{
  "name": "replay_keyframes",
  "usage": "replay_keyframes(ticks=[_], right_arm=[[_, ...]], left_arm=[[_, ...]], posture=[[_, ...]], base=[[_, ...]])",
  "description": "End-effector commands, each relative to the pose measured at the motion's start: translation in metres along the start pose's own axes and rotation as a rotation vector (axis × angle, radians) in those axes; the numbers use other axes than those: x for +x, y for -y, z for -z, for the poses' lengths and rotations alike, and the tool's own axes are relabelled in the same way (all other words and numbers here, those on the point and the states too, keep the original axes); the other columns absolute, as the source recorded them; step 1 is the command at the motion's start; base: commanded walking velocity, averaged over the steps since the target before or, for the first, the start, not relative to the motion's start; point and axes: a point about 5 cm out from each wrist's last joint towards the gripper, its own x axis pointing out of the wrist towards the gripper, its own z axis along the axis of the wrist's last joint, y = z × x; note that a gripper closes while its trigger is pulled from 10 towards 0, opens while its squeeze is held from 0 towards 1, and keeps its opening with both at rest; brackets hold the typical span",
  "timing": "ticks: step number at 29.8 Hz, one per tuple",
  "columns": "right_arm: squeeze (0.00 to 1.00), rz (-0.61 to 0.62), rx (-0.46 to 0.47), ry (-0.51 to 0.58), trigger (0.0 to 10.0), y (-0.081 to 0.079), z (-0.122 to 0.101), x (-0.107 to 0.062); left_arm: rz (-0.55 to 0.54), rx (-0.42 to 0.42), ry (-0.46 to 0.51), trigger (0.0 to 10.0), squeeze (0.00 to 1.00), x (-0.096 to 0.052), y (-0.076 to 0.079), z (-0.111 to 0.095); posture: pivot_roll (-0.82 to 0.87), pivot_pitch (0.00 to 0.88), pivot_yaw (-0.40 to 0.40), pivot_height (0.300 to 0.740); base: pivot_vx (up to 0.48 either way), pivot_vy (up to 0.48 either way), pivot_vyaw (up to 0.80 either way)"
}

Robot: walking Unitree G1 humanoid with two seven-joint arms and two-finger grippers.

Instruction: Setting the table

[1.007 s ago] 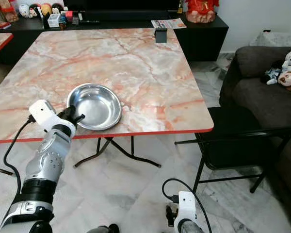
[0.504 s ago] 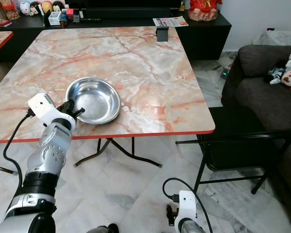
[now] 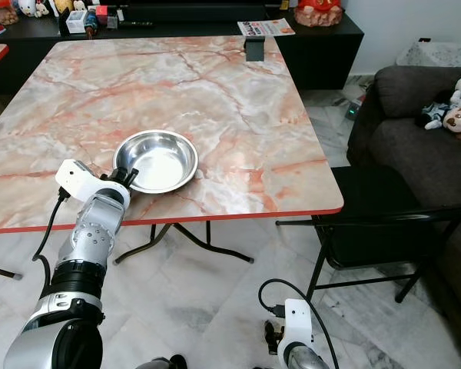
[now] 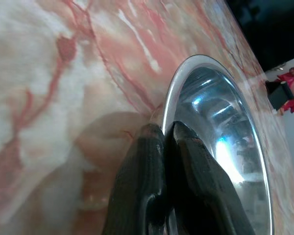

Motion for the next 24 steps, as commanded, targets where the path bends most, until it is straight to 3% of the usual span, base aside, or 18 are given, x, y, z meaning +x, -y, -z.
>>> replay_keyframes(ticks=[1,7,8,21,22,24], right_arm=[[0.0,0.009,0.012,-0.017,10.0,0.003,0.006,-0.001],[0.0,0.006,0.009,-0.017,10.0,0.002,0.005,-0.001],[0.0,0.003,0.008,-0.015,10.0,0.001,0.004,-0.001],[0.0,0.004,0.011,-0.019,10.0,0.001,0.007,-0.002],[0.0,0.005,0.011,-0.02,10.0,0.002,0.007,-0.002],[0.0,0.006,0.011,-0.021,10.0,0.002,0.007,-0.002]], left_arm=[[-0.035,0.03,0.005,10.0,0.0,0.001,-0.004,-0.001],[-0.065,0.018,0.0,10.0,0.0,0.0,-0.01,-0.001],[-0.08,0.028,-0.007,10.0,1.0,-0.001,-0.013,0.0],[-0.091,0.033,-0.013,10.0,1.0,-0.001,-0.013,0.0],[-0.087,0.033,-0.007,10.0,0.04,-0.001,-0.012,-0.001],[-0.087,0.043,0.005,10.0,0.0,-0.001,-0.012,-0.003]], posture=[[0.07,0.114,-0.019,0.74],[0.08,0.114,-0.018,0.74],[0.08,0.112,-0.018,0.74],[0.07,0.114,-0.015,0.74],[0.07,0.114,-0.015,0.74],[0.07,0.113,-0.017,0.74]], base=[[0.0,0.0,0.0],[0.0,0.0,0.0],[0.0,0.0,0.0],[0.0,0.0,0.0],[0.0,0.0,0.0],[0.0,0.0,0.0]])
